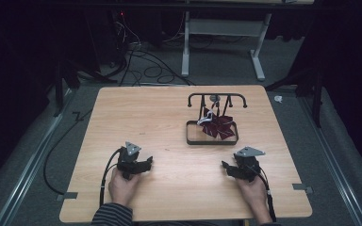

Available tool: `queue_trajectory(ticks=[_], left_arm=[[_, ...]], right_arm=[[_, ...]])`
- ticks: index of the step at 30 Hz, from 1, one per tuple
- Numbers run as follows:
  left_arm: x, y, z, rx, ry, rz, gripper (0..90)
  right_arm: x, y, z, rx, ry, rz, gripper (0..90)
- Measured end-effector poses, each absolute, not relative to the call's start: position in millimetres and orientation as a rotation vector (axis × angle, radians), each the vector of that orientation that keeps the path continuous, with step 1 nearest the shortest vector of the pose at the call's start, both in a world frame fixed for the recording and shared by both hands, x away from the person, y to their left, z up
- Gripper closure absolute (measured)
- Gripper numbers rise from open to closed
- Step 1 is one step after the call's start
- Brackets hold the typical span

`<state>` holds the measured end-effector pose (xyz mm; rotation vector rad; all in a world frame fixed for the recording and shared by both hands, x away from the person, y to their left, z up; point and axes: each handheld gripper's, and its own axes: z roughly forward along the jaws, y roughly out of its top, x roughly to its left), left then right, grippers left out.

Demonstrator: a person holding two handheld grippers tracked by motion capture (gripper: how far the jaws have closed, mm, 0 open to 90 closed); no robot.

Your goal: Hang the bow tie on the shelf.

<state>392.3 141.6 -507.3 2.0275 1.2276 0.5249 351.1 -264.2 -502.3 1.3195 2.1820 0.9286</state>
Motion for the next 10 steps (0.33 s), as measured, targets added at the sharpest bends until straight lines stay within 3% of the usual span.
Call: queue_trajectory(ticks=[10], left_arm=[[392.2, 141.4, -507.1, 2.029, 1.232, 0.526, 25.1]], right_arm=[[349.7, -264.1, -502.3, 1.315, 2.190, 0.933, 38.5]])
